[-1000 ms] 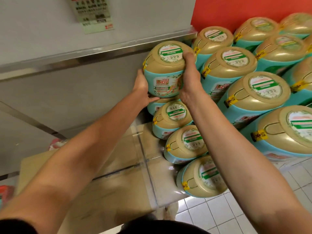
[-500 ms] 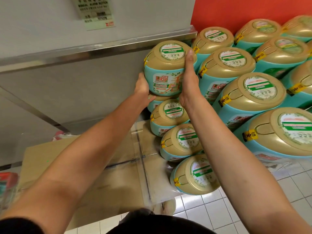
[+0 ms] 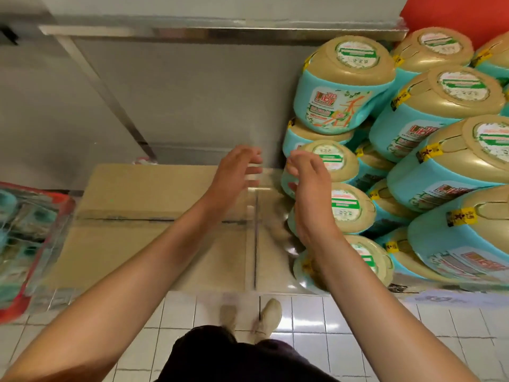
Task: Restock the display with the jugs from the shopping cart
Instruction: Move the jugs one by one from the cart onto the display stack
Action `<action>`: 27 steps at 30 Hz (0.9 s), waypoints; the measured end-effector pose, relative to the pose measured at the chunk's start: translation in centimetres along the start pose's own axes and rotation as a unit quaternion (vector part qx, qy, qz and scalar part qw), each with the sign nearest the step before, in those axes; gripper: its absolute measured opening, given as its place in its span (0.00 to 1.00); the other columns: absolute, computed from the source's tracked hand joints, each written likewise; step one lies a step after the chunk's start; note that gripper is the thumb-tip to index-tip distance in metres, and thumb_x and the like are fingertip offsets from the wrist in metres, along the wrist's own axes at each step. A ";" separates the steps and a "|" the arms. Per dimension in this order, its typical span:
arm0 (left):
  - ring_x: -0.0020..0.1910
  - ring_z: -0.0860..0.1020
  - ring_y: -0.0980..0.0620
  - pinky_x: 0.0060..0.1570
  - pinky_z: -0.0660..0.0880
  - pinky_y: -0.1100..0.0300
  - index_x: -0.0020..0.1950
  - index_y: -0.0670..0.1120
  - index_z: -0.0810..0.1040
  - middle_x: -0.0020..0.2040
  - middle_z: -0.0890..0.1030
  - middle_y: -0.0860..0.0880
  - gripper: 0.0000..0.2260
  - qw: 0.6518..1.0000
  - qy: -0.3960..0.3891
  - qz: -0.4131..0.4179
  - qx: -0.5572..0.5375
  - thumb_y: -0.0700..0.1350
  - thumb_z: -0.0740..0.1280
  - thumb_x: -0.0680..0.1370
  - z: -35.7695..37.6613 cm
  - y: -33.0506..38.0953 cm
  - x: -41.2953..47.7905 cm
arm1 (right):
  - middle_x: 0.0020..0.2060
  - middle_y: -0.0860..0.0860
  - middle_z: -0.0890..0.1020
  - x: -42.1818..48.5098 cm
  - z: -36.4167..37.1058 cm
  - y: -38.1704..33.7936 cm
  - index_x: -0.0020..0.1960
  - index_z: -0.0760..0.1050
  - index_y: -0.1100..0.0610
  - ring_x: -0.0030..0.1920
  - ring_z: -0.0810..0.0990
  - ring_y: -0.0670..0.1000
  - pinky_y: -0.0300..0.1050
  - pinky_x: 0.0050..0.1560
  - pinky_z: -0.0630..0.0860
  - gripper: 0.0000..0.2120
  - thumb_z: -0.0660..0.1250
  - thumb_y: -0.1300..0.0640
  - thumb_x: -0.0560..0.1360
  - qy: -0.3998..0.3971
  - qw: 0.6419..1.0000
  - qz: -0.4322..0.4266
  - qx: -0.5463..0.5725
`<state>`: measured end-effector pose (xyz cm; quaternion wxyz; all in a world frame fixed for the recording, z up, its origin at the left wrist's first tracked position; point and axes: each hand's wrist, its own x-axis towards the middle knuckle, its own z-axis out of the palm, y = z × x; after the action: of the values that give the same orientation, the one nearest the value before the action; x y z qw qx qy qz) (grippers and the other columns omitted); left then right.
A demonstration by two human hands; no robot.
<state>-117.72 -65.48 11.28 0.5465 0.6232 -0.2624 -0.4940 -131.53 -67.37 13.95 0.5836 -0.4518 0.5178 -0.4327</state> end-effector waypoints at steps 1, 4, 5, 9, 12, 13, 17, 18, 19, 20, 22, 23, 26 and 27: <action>0.48 0.82 0.54 0.43 0.78 0.61 0.59 0.48 0.79 0.52 0.82 0.50 0.08 1.000 0.003 0.006 0.006 0.48 0.61 0.86 -1.9 -0.5 -1.4 | 0.48 0.51 0.82 -1.1 1.0 0.8 0.49 0.79 0.52 0.53 0.80 0.52 0.54 0.64 0.75 0.10 0.66 0.48 0.73 -0.029 0.999 -0.005 -0.028; 0.47 0.81 0.54 0.44 0.78 0.61 0.59 0.47 0.79 0.52 0.83 0.50 0.09 0.999 0.041 0.004 0.014 0.47 0.60 0.86 -8.7 -2.7 -5.9 | 0.47 0.53 0.83 -4.3 4.4 4.0 0.46 0.79 0.50 0.56 0.82 0.62 0.52 0.59 0.75 0.05 0.65 0.52 0.76 -0.099 0.991 -0.008 -0.089; 0.47 0.81 0.53 0.45 0.78 0.59 0.59 0.45 0.79 0.52 0.83 0.49 0.09 0.998 0.060 0.000 0.005 0.46 0.60 0.87 -11.4 -3.8 -7.7 | 0.47 0.54 0.83 -5.4 5.6 5.1 0.46 0.79 0.51 0.56 0.82 0.63 0.51 0.58 0.75 0.05 0.65 0.54 0.76 -0.124 0.987 -0.009 -0.107; 0.50 0.83 0.52 0.48 0.80 0.56 0.62 0.42 0.79 0.52 0.85 0.49 0.17 0.988 0.150 0.001 -0.032 0.53 0.63 0.82 -22.4 -8.8 -16.2 | 0.44 0.52 0.83 -10.6 11.4 9.0 0.44 0.79 0.50 0.49 0.80 0.54 0.50 0.55 0.74 0.05 0.65 0.52 0.77 -0.236 0.959 0.030 -0.155; 0.48 0.83 0.51 0.50 0.78 0.51 0.60 0.42 0.80 0.49 0.85 0.50 0.18 0.969 0.235 -0.031 -0.070 0.53 0.63 0.78 -30.4 -12.4 -22.3 | 0.40 0.48 0.83 -15.2 16.8 12.2 0.43 0.78 0.51 0.46 0.79 0.51 0.50 0.53 0.73 0.11 0.64 0.61 0.83 -0.301 0.935 0.063 -0.179; 0.48 0.84 0.51 0.51 0.78 0.50 0.59 0.43 0.81 0.50 0.86 0.49 0.18 0.962 0.260 -0.041 -0.076 0.53 0.63 0.77 -33.0 -13.4 -24.4 | 0.41 0.50 0.83 -16.9 18.7 13.1 0.44 0.78 0.53 0.46 0.79 0.51 0.50 0.53 0.73 0.11 0.63 0.62 0.83 -0.319 0.926 0.072 -0.188; 0.50 0.84 0.48 0.51 0.78 0.48 0.57 0.45 0.81 0.55 0.84 0.42 0.11 0.934 0.338 -0.060 -0.098 0.50 0.63 0.83 -42.5 -16.4 -33.0 | 0.45 0.60 0.84 -23.9 25.8 16.5 0.49 0.80 0.59 0.47 0.81 0.52 0.53 0.57 0.75 0.09 0.62 0.61 0.84 -0.382 0.893 0.104 -0.215; 0.51 0.83 0.46 0.53 0.78 0.47 0.58 0.45 0.81 0.56 0.84 0.41 0.10 0.927 0.356 -0.065 -0.102 0.48 0.62 0.85 -44.5 -16.9 -34.8 | 0.45 0.60 0.84 -25.3 27.4 17.1 0.50 0.80 0.59 0.48 0.81 0.52 0.54 0.58 0.75 0.09 0.62 0.61 0.84 -0.395 0.885 0.109 -0.222; 0.53 0.83 0.44 0.54 0.78 0.46 0.58 0.45 0.81 0.56 0.84 0.41 0.10 0.918 0.377 -0.069 -0.102 0.46 0.61 0.87 -46.5 -17.3 -36.5 | 0.46 0.59 0.84 -26.7 29.0 17.7 0.50 0.80 0.59 0.48 0.82 0.52 0.54 0.58 0.75 0.09 0.62 0.61 0.84 -0.406 0.878 0.113 -0.227; 0.54 0.83 0.43 0.54 0.78 0.46 0.59 0.46 0.81 0.56 0.84 0.42 0.10 0.909 0.397 -0.075 -0.103 0.46 0.60 0.87 -48.5 -17.7 -38.1 | 0.46 0.59 0.85 -28.1 30.8 18.3 0.49 0.80 0.58 0.49 0.82 0.52 0.53 0.59 0.75 0.10 0.62 0.61 0.85 -0.417 0.871 0.119 -0.232; 0.56 0.83 0.43 0.53 0.80 0.49 0.60 0.46 0.80 0.56 0.85 0.45 0.11 0.896 0.424 -0.080 -0.108 0.49 0.62 0.86 -51.9 -18.3 -40.6 | 0.45 0.55 0.85 -30.4 34.1 19.1 0.47 0.81 0.56 0.49 0.82 0.52 0.51 0.58 0.76 0.11 0.62 0.61 0.85 -0.440 0.856 0.121 -0.244; 0.55 0.84 0.45 0.53 0.80 0.51 0.60 0.47 0.81 0.55 0.85 0.46 0.13 0.892 0.431 -0.078 -0.109 0.52 0.62 0.83 -53.3 -18.4 -41.6 | 0.44 0.56 0.85 -31.3 35.7 19.4 0.47 0.81 0.56 0.49 0.82 0.52 0.50 0.58 0.77 0.11 0.62 0.60 0.85 -0.454 0.846 0.118 -0.252; 0.55 0.84 0.48 0.53 0.81 0.52 0.61 0.48 0.80 0.55 0.85 0.49 0.16 0.887 0.444 -0.059 -0.112 0.55 0.62 0.80 -57.3 -18.3 -43.2 | 0.49 0.63 0.85 -33.1 40.4 20.2 0.50 0.81 0.57 0.50 0.84 0.56 0.47 0.57 0.80 0.09 0.62 0.60 0.85 -0.494 0.816 0.106 -0.280; 0.55 0.84 0.48 0.53 0.81 0.52 0.61 0.49 0.80 0.55 0.85 0.49 0.17 0.885 0.448 -0.049 -0.114 0.56 0.63 0.80 -58.6 -18.1 -43.4 | 0.49 0.62 0.85 -33.5 41.9 20.4 0.50 0.81 0.57 0.51 0.84 0.58 0.48 0.57 0.80 0.09 0.62 0.59 0.85 -0.504 0.808 0.102 -0.287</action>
<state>-84.88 1.69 3.55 0.6481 0.7239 0.0995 -0.2147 -92.02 -27.05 3.49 0.6468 -0.6981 0.2945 0.0864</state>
